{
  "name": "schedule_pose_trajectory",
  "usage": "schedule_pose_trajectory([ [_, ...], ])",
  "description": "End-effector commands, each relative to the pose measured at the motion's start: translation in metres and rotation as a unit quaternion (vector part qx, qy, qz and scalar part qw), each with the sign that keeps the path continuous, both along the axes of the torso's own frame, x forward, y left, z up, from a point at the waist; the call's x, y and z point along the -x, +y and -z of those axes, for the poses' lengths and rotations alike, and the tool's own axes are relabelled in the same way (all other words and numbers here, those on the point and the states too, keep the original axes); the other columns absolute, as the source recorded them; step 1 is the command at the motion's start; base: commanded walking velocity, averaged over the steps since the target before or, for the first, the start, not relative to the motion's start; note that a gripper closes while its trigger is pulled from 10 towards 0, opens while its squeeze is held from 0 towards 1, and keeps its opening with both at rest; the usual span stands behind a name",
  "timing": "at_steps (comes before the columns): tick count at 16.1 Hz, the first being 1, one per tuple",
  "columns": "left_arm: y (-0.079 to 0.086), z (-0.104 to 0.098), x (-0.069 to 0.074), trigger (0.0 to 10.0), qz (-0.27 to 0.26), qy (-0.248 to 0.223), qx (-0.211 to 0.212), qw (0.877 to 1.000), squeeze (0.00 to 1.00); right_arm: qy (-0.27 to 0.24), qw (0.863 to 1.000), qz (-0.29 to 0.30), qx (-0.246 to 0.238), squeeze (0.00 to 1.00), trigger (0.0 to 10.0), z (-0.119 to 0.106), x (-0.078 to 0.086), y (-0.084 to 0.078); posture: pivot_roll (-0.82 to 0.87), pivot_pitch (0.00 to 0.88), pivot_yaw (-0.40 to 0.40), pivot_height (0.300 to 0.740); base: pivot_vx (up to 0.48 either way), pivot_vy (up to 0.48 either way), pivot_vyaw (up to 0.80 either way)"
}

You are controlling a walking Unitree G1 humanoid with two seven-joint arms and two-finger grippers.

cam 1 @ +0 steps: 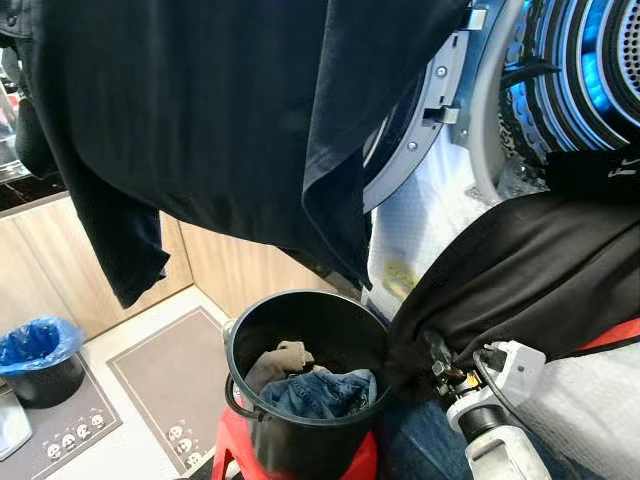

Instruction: Clothes washing

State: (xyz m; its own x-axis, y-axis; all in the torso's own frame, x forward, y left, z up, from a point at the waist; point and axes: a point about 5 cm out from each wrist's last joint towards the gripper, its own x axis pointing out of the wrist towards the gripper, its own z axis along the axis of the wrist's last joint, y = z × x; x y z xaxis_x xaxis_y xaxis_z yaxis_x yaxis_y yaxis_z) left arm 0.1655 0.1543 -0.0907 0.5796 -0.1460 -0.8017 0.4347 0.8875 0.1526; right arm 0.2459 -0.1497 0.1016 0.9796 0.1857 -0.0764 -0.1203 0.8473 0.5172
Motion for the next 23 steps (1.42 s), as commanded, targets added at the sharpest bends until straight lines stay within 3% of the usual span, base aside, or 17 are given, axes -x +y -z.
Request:
schedule_pose_trajectory([
  [1, 0.008, 0.005, 0.010, 10.0, -0.009, 0.026, -0.016, 0.999, 0.00, -0.023, 1.000, -0.008, -0.007, 0.00, 0.0, -0.008, -0.006, 0.005, -0.03, 0.000, -0.011, 0.740, 0.000, 0.000, 0.00],
  [3, 0.008, 0.006, 0.012, 10.0, -0.012, 0.028, -0.017, 0.999, 0.00, -0.068, 0.997, -0.041, -0.002, 0.00, 10.0, -0.020, -0.008, 0.005, -0.03, 0.000, -0.012, 0.740, 0.000, 0.000, 0.00],
  [6, 0.008, 0.007, 0.015, 10.0, -0.012, 0.032, -0.016, 0.999, 0.00, -0.113, 0.989, -0.097, 0.003, 0.00, 10.0, -0.038, -0.008, -0.004, -0.04, 0.000, -0.011, 0.740, 0.000, 0.000, 0.00],
  [9, 0.006, 0.009, 0.019, 10.0, -0.006, 0.038, -0.016, 0.999, 0.00, -0.166, 0.964, -0.205, 0.017, 0.00, 10.0, -0.060, 0.000, -0.014, -0.05, 0.000, -0.011, 0.740, 0.000, 0.000, 0.00],
  [15, 0.008, 0.010, 0.024, 10.0, -0.009, 0.044, -0.016, 0.999, 0.00, -0.221, 0.940, -0.257, 0.030, 0.00, 10.0, -0.105, -0.009, -0.063, -0.06, 0.000, -0.020, 0.740, 0.000, 0.000, 0.00],
  [18, 0.008, 0.011, 0.026, 10.0, -0.011, 0.047, -0.015, 0.999, 0.00, -0.244, 0.924, -0.289, 0.062, 0.00, 10.0, -0.125, -0.006, -0.081, -0.06, 0.000, -0.026, 0.740, 0.000, 0.000, 0.00],
  [23, 0.008, 0.013, 0.031, 10.0, -0.017, 0.054, -0.014, 0.998, 0.00, -0.287, 0.913, -0.284, 0.065, 0.00, 10.0, -0.158, -0.009, -0.112, -0.06, 0.000, -0.028, 0.740, 0.000, 0.000, 0.00],
])
